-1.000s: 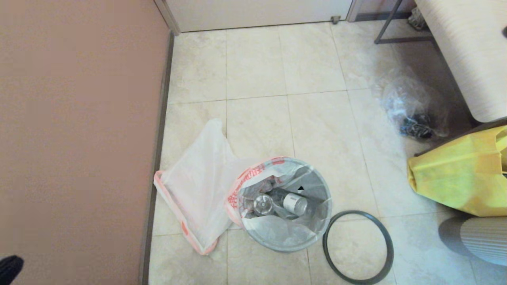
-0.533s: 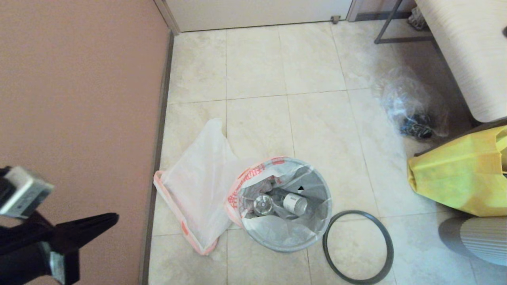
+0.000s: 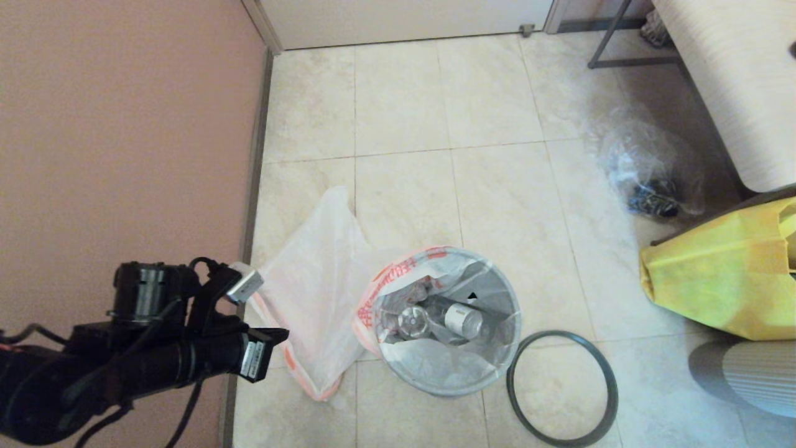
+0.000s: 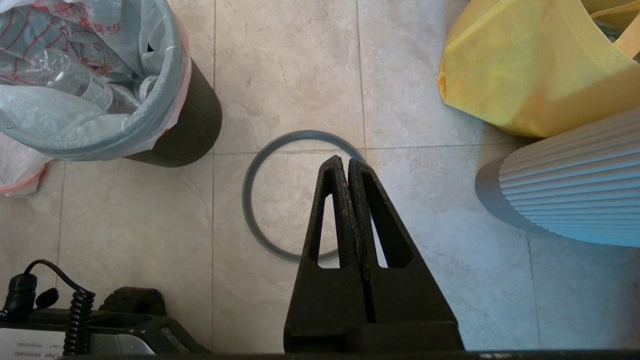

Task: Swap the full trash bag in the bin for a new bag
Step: Place the trash bag on the floor

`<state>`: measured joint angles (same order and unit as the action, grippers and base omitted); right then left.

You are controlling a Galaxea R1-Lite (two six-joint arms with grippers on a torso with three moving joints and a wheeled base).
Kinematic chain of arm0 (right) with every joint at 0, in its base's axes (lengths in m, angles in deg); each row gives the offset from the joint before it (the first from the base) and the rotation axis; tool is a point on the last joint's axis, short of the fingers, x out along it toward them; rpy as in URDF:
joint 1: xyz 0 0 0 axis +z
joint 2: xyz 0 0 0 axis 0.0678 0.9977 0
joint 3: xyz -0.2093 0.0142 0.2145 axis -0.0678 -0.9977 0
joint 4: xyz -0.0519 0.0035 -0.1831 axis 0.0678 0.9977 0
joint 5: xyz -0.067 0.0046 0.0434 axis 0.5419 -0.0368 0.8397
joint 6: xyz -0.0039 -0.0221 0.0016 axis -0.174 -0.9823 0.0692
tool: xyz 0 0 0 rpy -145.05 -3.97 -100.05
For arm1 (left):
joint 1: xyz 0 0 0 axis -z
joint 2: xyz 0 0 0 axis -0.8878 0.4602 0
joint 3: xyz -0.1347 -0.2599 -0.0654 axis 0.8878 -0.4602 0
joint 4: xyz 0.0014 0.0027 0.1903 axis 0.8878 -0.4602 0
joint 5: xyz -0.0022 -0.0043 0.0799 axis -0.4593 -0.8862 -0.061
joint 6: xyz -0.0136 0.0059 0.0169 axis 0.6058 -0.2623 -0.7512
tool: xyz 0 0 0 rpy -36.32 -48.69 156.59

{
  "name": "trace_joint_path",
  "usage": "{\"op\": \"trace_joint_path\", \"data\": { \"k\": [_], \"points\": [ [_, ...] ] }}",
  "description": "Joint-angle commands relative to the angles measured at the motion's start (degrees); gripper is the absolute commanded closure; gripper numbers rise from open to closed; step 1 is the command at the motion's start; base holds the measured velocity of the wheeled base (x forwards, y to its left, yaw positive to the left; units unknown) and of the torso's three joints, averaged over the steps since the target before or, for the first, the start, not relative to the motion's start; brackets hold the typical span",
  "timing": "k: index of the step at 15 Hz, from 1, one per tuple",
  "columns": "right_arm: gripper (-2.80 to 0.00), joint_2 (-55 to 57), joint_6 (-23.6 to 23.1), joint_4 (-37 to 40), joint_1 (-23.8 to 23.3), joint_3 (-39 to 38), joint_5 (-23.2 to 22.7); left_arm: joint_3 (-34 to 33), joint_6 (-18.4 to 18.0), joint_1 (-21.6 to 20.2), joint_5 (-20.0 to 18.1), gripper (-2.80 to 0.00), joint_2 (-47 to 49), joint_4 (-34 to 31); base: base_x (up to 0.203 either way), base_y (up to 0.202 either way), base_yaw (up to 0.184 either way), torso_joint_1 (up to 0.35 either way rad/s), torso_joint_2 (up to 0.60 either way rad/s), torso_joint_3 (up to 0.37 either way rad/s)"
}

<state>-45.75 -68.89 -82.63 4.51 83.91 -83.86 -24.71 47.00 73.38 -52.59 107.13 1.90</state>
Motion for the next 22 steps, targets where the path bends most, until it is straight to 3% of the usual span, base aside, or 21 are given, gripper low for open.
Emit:
{"op": "trace_joint_path", "data": {
  "k": [1, 4, 6, 7, 13, 19, 21, 22],
  "points": [
    [0.00, 0.02, -0.02, 0.01, 0.07, 0.02, -0.05, 0.28, 0.90, 2.05, 0.83, 0.00, 12.34, 9.99, 0.000, 0.000, 0.000, 0.000, 0.00, 0.000],
    [0.00, 0.02, -0.01, 0.01, 0.05, 0.02, -0.05, 0.93, 2.31, 6.57, 2.40, 0.00, 21.12, 21.87, 0.000, 0.000, 0.000, 0.000, 0.00, 0.000],
    [0.00, 0.02, 0.01, 0.01, 0.04, 0.02, -0.05, 3.26, 2.46, 7.96, 3.50, 0.00, 25.76, 26.42, 0.000, 0.000, 0.000, 0.000, 0.00, 0.000],
    [0.00, 0.02, 0.02, 0.01, 0.08, 0.02, -0.05, 4.85, 2.66, 8.27, 4.18, -2.80, 27.02, 27.86, 0.000, 0.000, 0.000, 0.000, 0.00, 0.000],
    [0.00, 0.02, -0.03, 0.01, 0.08, 0.02, -0.05, 5.83, 3.55, 7.87, 3.99, -2.80, 27.81, 29.73, 0.000, 0.000, 0.000, 0.000, 0.00, 0.000],
    [0.00, 0.02, -0.06, 0.01, -0.01, 0.02, -0.05, 15.83, 6.24, 8.25, 4.23, -2.80, 40.93, 37.05, 0.000, 0.000, 0.000, 0.000, 0.00, 0.000],
    [0.00, 0.02, -0.04, 0.01, 0.00, 0.02, -0.05, 17.38, 7.98, 8.27, 1.42, -2.80, 42.13, 37.24, 0.000, 0.000, 0.000, 0.000, 0.00, 0.000],
    [0.00, 0.02, 0.00, 0.01, 0.06, 0.02, -0.05, 17.37, 8.90, 8.21, -0.41, 0.00, 41.95, 37.37, 0.000, 0.000, 0.000, 0.000, 0.00, 0.000]
  ]
}}
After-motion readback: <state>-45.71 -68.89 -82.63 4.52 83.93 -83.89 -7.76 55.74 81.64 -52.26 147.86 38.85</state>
